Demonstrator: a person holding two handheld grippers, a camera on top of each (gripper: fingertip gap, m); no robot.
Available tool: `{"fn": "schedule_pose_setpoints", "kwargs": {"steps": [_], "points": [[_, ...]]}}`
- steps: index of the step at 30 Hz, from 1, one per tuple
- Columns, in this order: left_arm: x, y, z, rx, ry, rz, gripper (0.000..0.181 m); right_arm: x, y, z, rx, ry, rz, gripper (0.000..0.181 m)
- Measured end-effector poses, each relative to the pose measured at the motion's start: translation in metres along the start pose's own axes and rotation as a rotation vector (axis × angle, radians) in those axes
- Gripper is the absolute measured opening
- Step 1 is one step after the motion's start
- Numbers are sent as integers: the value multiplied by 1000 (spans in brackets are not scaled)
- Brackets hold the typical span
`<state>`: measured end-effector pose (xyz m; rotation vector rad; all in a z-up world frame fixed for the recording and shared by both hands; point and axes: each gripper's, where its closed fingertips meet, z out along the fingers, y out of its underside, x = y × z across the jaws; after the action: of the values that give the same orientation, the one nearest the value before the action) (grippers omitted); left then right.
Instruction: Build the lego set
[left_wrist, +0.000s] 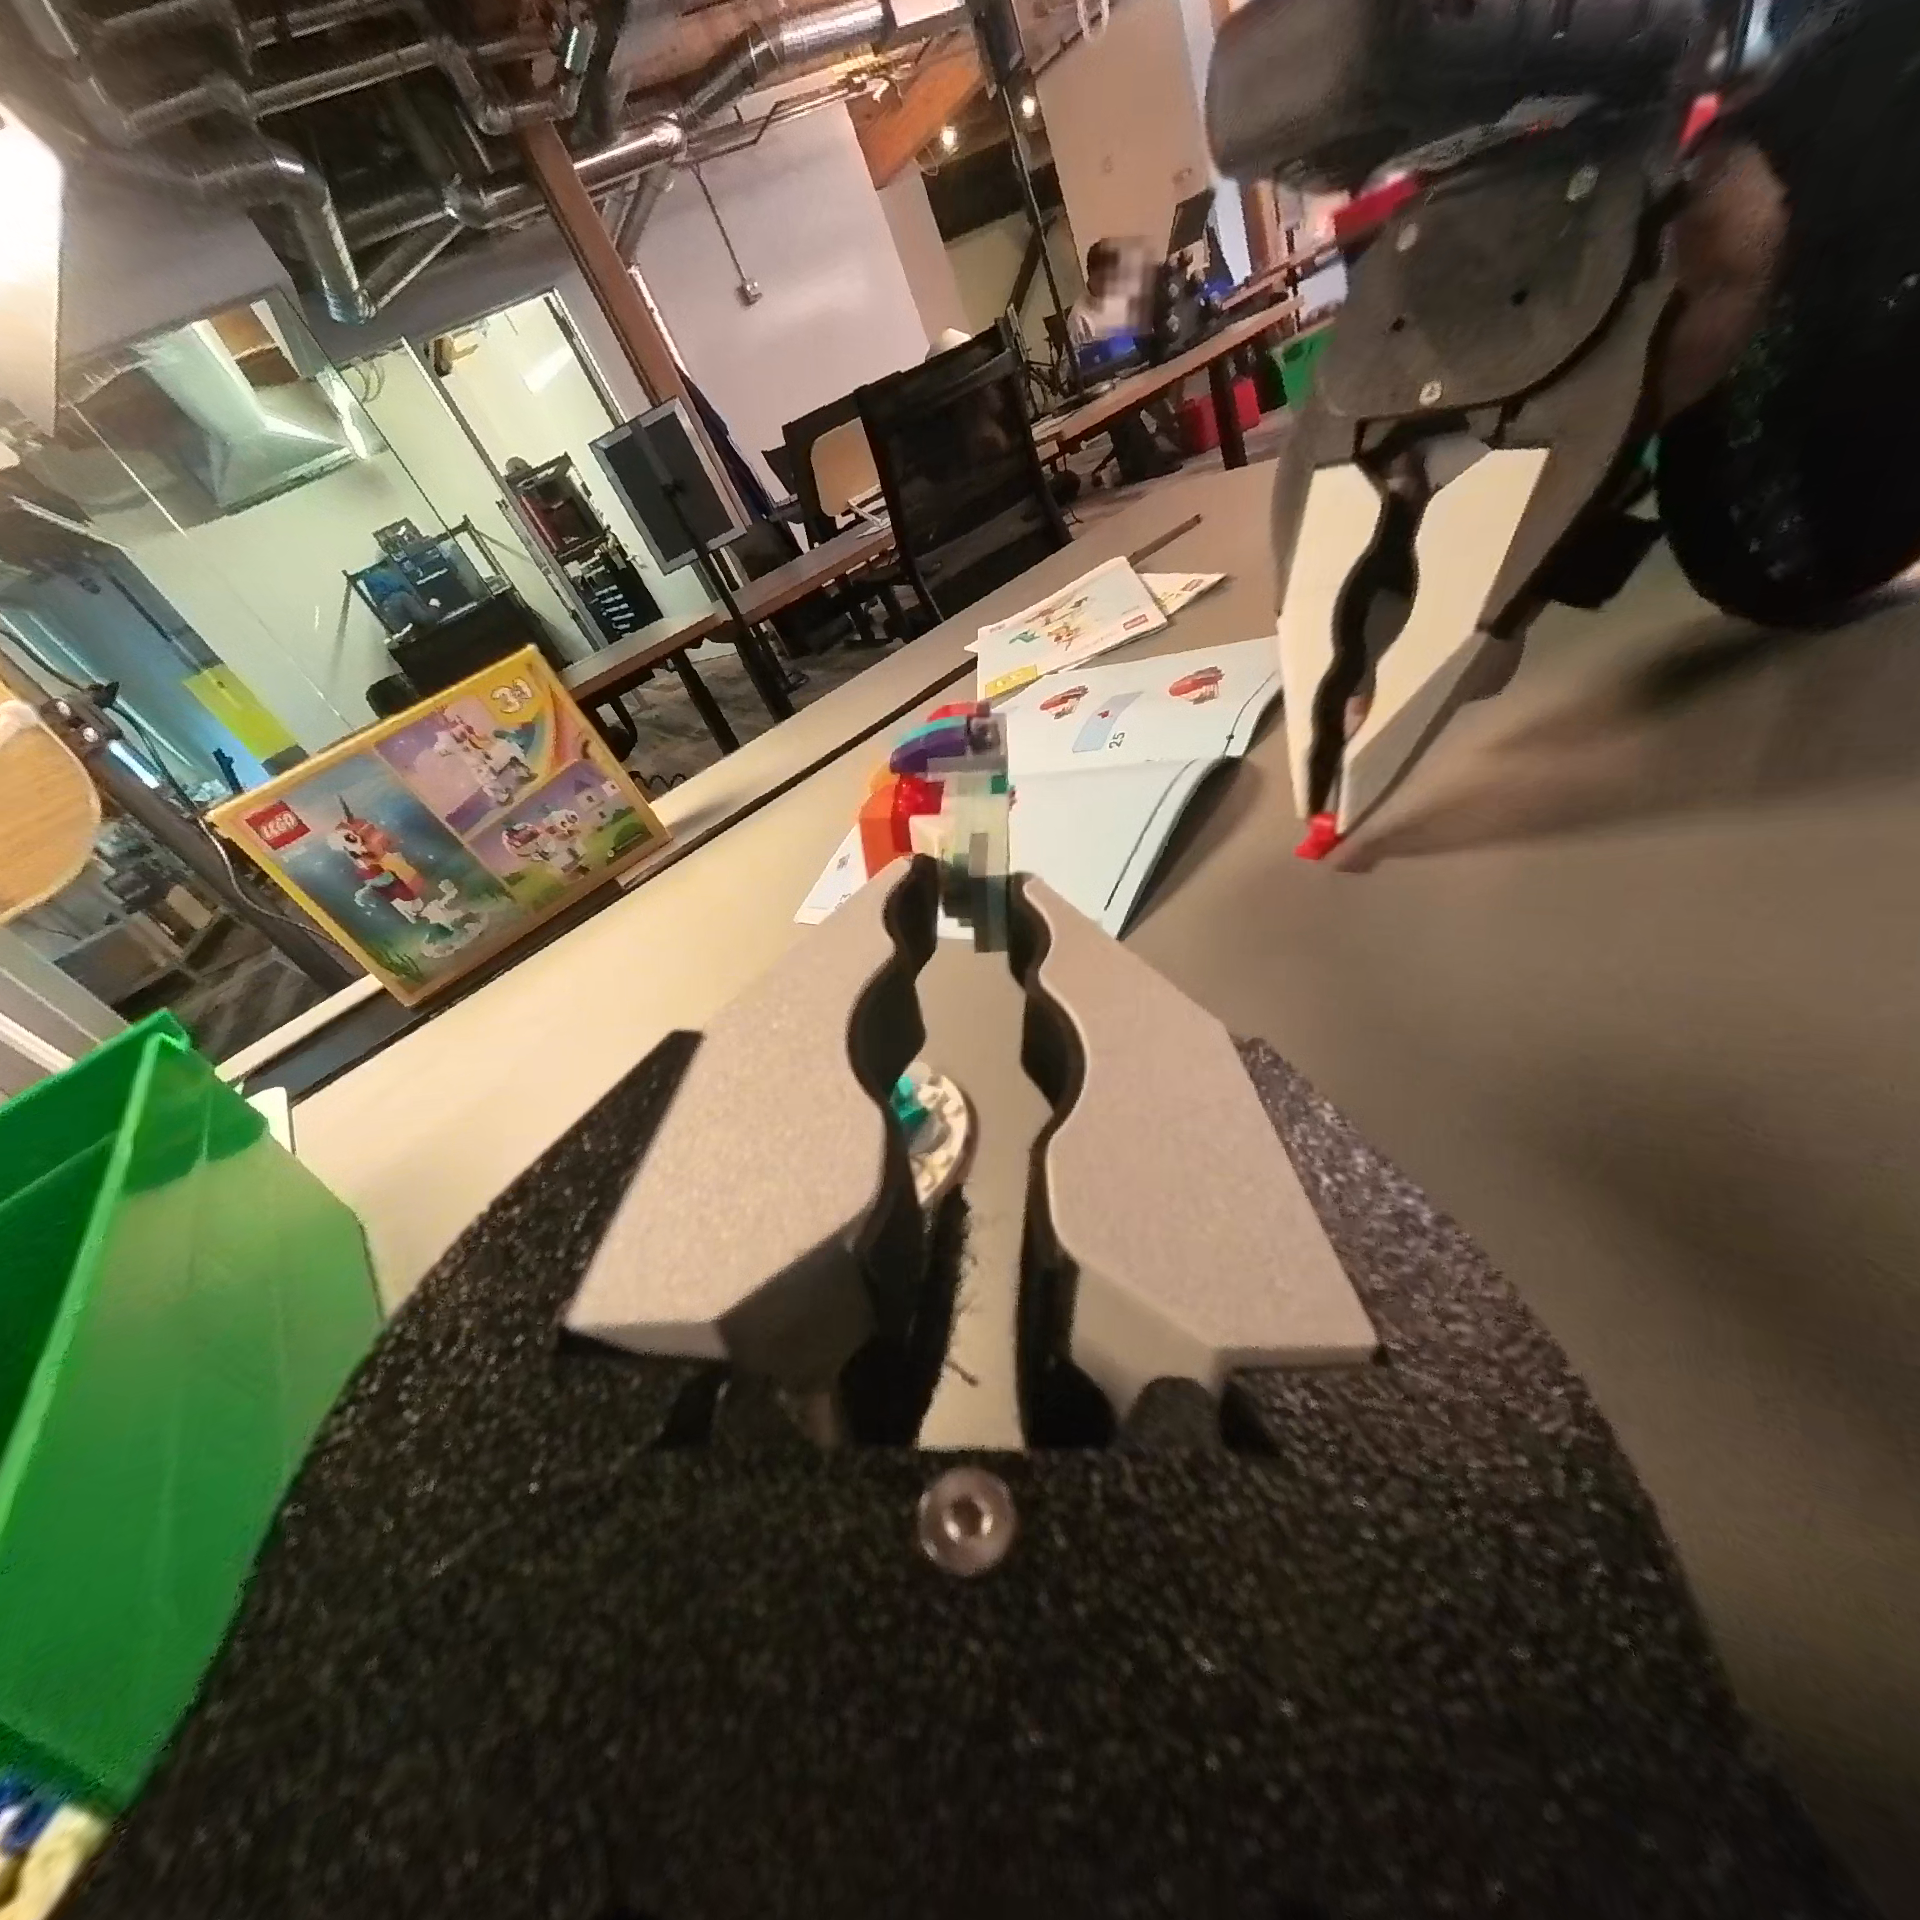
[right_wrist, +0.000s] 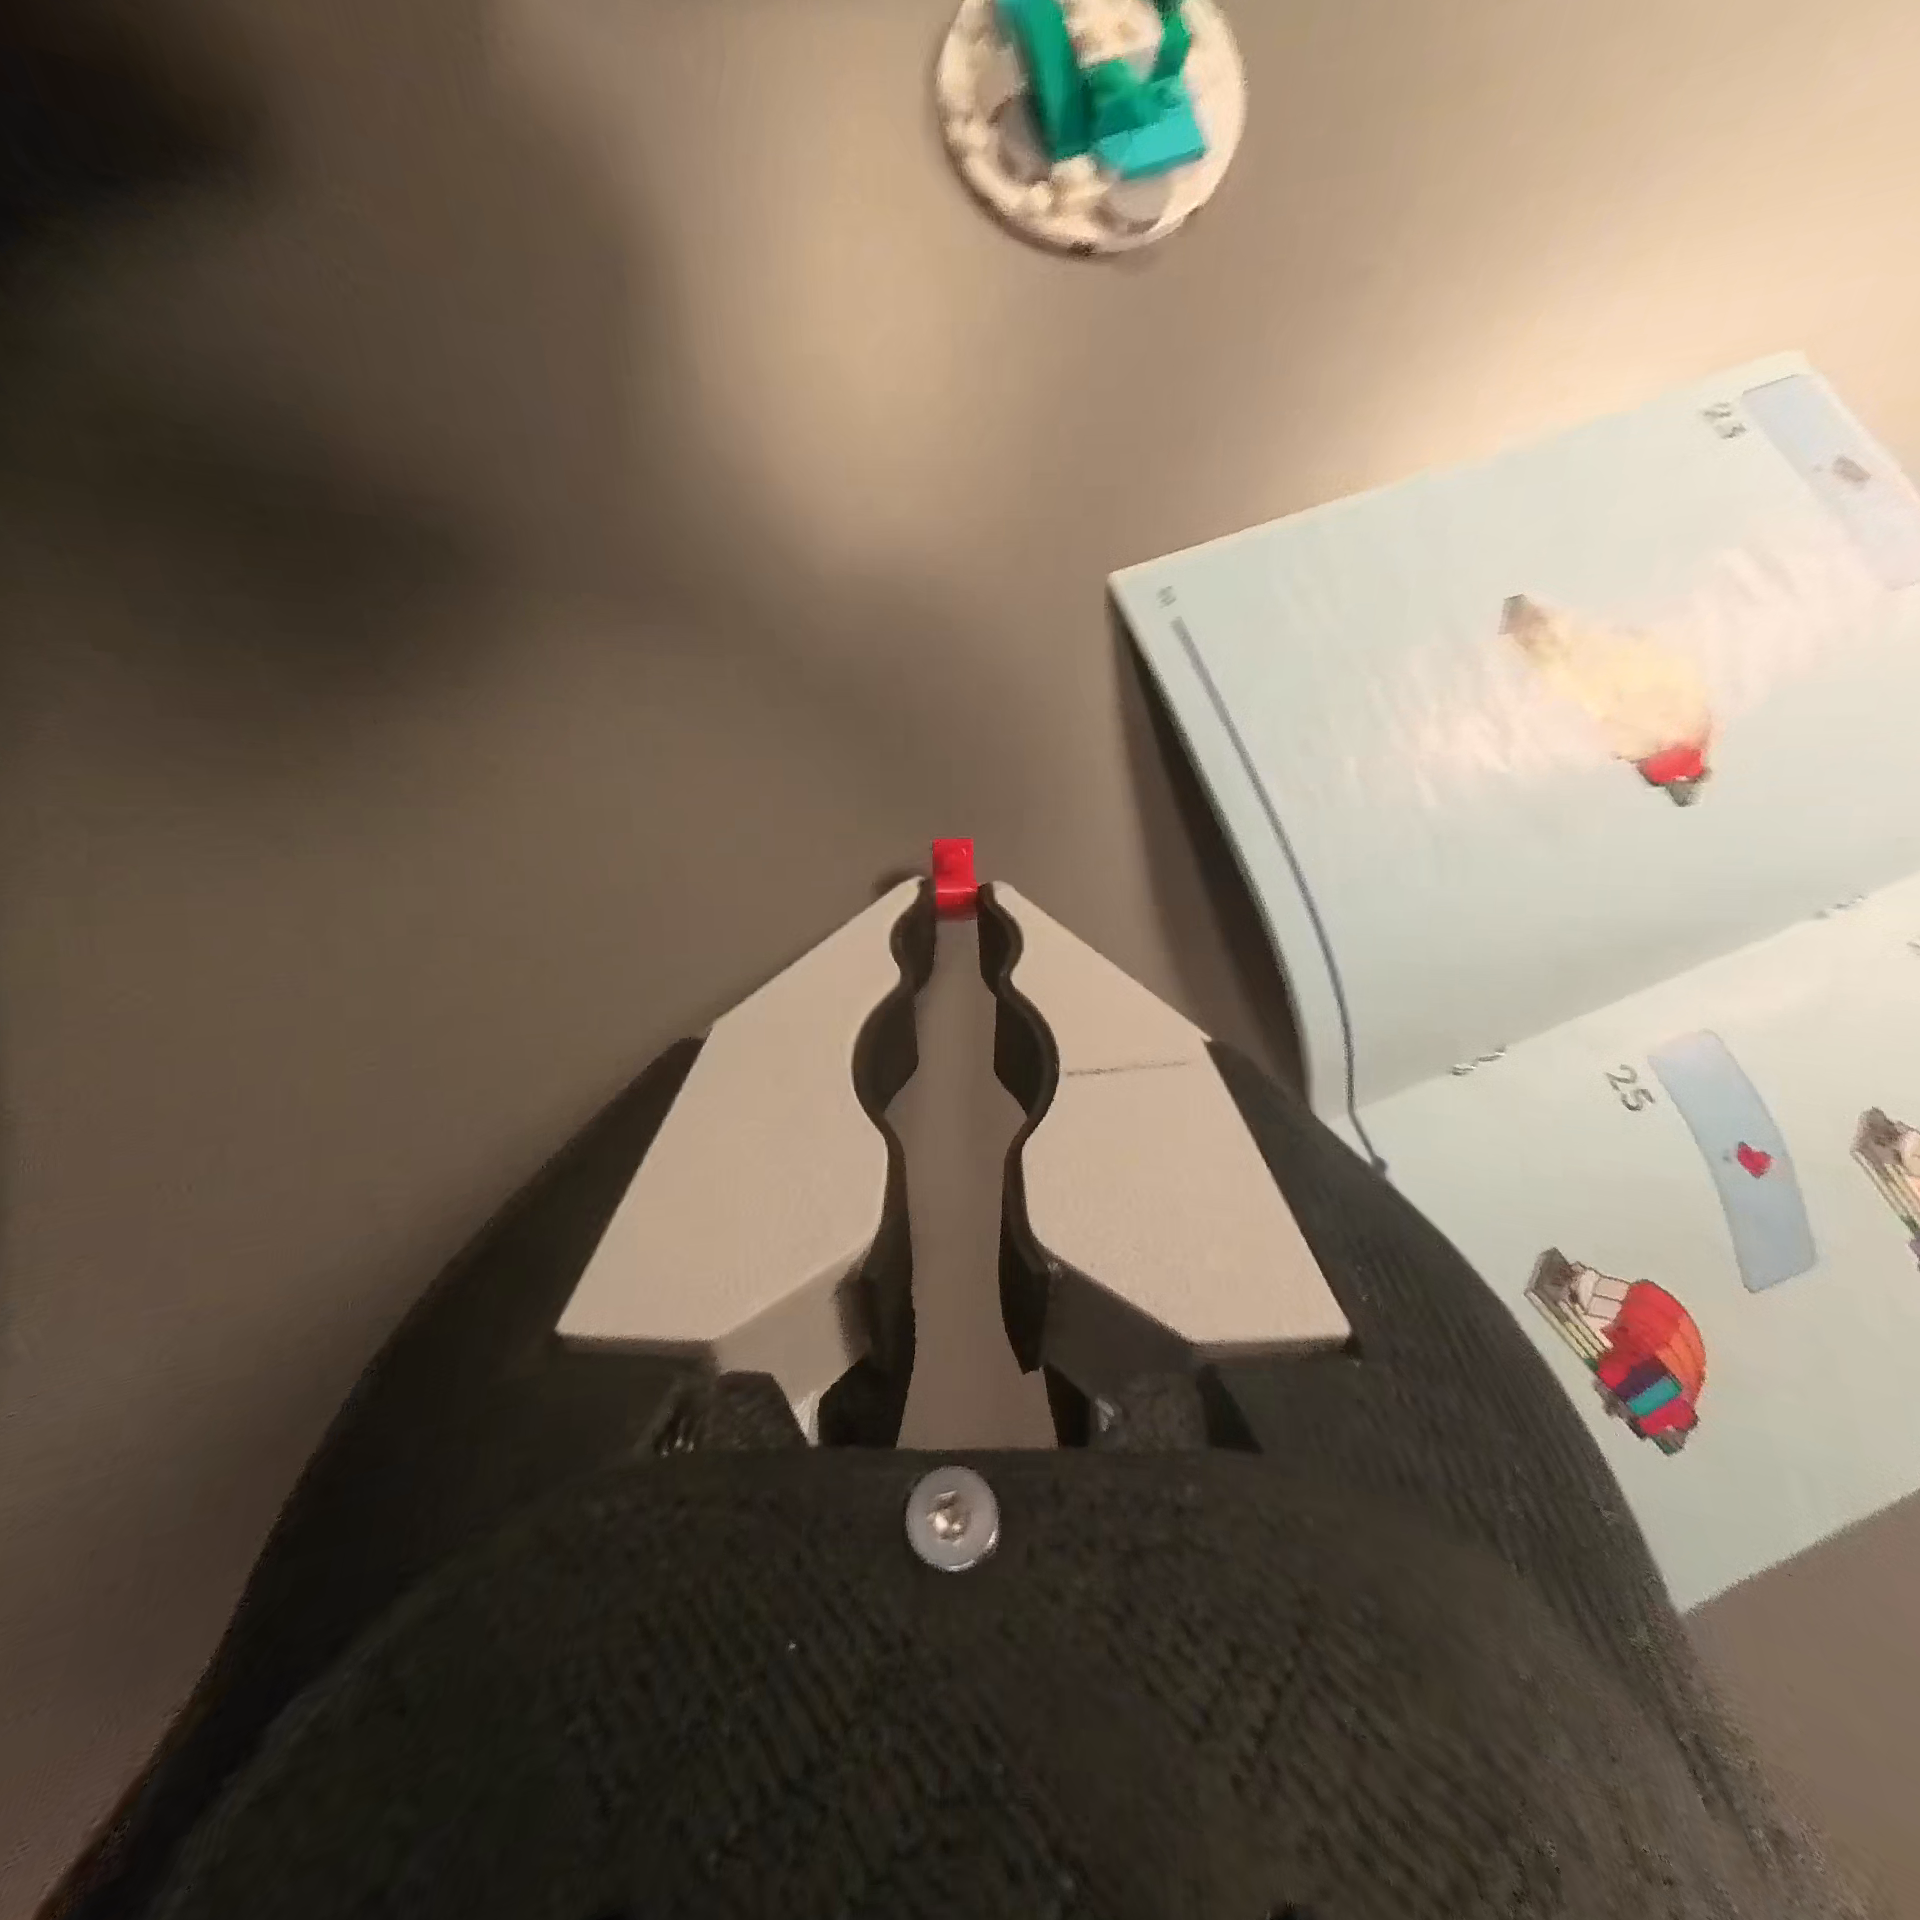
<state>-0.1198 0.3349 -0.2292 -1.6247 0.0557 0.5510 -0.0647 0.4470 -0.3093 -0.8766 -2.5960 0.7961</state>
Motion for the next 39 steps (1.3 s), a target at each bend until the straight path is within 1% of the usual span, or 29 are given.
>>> {"fn": "schedule_pose_setpoints", "kwargs": {"steps": [1,4,6,7,10,12,14,17,21,24,29,39], "points": [[-2,-1,0,4,-12,-26,10,4,-7,-2,23,32,32,6],[-11,-7,2,5,-116,-137,10,20,-46,-17,165,147,171,6],[-7,-9,10,-13,-133,-206,10,26,-72,-33,267,210,254,6],[-4,-7,15,-45,-139,-220,10,27,-83,-40,303,236,290,6],[4,-2,28,-99,-127,-261,10,26,-103,-52,361,281,380,6],[12,0,36,-120,-100,-310,10,18,-111,-51,363,266,423,6],[20,2,39,-135,-85,-309,10,11,-113,-46,332,269,434,6],[29,-1,40,-137,-78,-252,10,5,-109,-37,258,284,433,6],[39,-2,42,-142,-51,-235,10,7,-101,-34,189,325,439,6],[41,-3,41,-144,-48,-218,10,9,-100,-37,159,355,440,6],[44,-4,40,-138,-38,-208,10,6,-93,-30,90,351,443,6],[42,-3,40,-135,-36,-221,10,7,-95,-28,98,381,444,7]]}}
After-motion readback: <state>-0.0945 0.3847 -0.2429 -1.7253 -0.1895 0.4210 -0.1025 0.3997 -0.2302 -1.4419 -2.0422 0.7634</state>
